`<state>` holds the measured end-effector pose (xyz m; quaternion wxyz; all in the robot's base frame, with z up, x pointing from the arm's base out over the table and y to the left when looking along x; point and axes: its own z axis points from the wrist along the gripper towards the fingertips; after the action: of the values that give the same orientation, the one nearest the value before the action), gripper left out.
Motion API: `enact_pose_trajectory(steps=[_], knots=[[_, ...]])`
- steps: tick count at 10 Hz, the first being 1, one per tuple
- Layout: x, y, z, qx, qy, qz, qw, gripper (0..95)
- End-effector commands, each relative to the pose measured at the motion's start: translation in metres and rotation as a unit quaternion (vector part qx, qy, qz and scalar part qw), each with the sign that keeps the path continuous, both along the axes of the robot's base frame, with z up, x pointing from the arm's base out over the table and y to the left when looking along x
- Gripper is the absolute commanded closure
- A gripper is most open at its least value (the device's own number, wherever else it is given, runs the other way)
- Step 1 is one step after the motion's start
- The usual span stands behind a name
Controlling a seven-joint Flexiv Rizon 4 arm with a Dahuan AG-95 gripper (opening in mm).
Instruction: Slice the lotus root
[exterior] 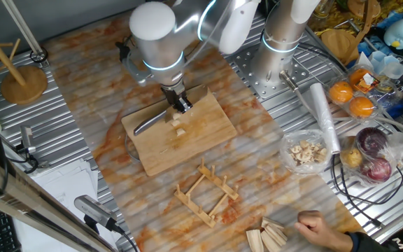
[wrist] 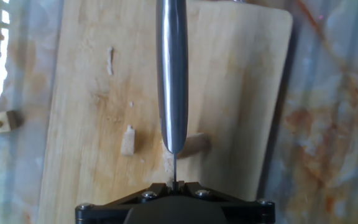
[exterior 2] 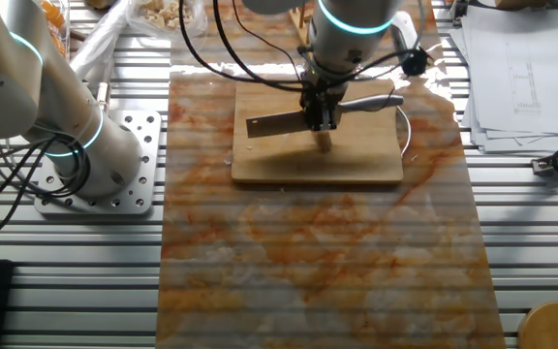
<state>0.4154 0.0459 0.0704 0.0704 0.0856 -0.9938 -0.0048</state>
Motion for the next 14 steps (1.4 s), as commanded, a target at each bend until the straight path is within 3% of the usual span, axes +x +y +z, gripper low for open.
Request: enact_pose_trajectory(steps=[1,14], knots=[[-0.0016,0.0002,0.003,0.0,0.0,-0.001,1.0,95.0],[0.0024,0.0049,-0.0047,-0.003,-0.005,-0.004,1.0,95.0]])
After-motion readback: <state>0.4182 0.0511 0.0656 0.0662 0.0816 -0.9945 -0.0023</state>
